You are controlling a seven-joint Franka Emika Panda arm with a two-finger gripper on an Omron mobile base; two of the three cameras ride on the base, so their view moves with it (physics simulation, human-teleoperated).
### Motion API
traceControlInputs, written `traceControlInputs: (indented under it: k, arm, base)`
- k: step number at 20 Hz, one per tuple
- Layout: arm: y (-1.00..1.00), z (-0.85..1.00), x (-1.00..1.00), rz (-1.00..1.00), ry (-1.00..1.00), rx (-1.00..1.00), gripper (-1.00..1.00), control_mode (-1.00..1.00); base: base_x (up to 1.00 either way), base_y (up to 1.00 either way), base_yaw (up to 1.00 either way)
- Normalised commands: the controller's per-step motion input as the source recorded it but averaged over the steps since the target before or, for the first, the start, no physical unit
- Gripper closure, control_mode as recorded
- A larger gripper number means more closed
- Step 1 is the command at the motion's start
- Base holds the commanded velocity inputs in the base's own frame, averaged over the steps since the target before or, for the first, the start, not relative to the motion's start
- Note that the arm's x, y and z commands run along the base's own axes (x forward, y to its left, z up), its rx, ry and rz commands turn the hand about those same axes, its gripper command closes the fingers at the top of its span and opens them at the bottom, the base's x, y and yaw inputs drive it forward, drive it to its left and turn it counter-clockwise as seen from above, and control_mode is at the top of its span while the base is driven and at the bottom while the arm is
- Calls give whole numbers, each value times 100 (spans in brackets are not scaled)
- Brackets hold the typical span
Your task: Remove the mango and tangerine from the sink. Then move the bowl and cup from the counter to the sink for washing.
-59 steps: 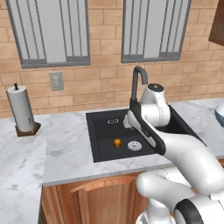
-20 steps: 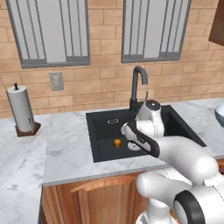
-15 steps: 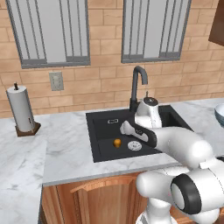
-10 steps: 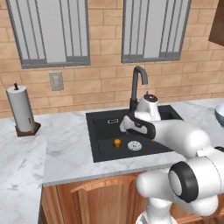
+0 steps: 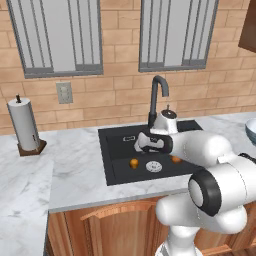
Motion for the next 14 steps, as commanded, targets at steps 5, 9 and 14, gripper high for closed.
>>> traceControlInputs:
  k: [5,9,14]
  arm:
    - [6,-18,15,0,-5,-1,-100,-100]
    - [0,-18,13,0,0,0,-100,-100]
    - [0,-19,14,0,0,0,-100,-100]
  base:
    - [0,0,0]
    - [0,0,0]
    - [0,0,0]
